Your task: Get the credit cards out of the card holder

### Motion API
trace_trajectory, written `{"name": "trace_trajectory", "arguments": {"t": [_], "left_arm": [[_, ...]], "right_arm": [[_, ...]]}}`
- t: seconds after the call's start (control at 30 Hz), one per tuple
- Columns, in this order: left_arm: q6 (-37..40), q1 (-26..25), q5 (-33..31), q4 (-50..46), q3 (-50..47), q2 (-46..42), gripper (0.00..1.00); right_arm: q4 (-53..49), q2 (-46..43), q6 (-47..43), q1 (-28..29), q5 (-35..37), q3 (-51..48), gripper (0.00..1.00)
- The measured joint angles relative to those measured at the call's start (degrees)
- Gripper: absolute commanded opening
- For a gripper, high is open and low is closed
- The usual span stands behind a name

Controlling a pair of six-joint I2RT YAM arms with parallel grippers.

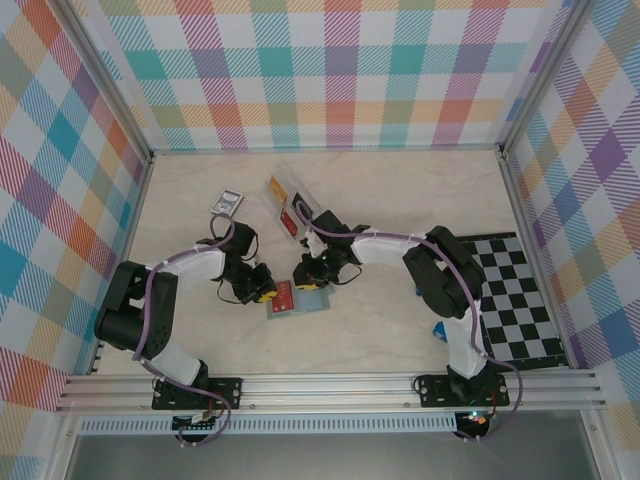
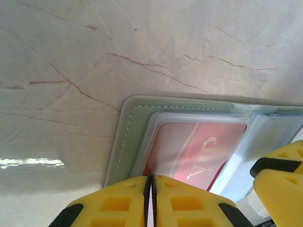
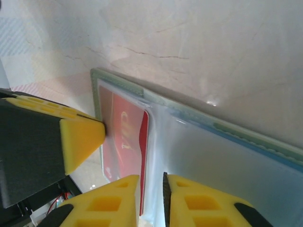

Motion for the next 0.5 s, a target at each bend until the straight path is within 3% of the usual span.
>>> {"name": "trace_trajectory", "arguments": {"t": [0.5], "left_arm": [[0.0, 0.0, 0.0, 0.2, -0.2, 0.0, 0.08]], "right_arm": [[-2.4, 3.7, 0.0, 1.5, -0.5, 4.0, 0.15]]}}
